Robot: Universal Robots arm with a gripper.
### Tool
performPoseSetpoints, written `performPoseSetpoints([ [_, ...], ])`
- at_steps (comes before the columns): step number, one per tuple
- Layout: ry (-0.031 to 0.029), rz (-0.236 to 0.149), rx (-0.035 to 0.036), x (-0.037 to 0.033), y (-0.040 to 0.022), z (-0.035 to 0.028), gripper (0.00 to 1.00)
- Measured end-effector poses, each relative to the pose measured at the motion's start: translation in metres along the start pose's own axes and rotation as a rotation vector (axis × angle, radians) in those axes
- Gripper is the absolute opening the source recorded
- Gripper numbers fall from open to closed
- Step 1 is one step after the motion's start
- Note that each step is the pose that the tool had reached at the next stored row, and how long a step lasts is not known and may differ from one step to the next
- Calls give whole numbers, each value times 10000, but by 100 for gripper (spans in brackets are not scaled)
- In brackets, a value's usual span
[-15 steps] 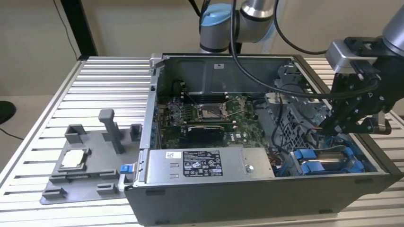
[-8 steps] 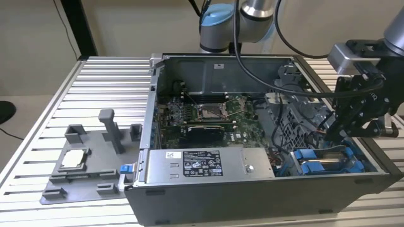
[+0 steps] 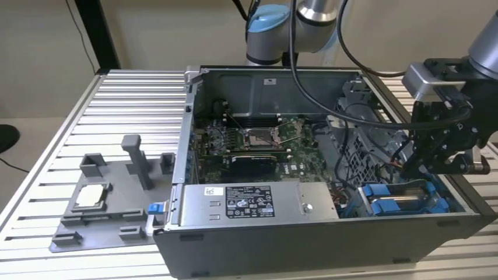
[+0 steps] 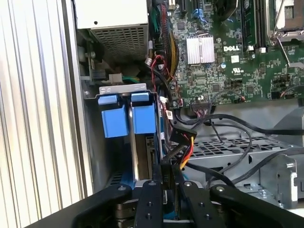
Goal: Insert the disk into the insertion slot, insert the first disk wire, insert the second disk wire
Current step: 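Insert the first disk wire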
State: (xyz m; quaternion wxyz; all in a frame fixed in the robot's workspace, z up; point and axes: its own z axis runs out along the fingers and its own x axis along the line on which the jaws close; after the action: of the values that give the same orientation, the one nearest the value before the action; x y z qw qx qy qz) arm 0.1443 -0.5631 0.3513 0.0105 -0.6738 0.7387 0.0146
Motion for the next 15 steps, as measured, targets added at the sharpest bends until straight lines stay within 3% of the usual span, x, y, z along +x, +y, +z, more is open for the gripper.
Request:
performPoseSetpoints([
  [4,6,-136,37,1,-19,39,0],
  [15,25,-400,35,40,-66,67,0],
])
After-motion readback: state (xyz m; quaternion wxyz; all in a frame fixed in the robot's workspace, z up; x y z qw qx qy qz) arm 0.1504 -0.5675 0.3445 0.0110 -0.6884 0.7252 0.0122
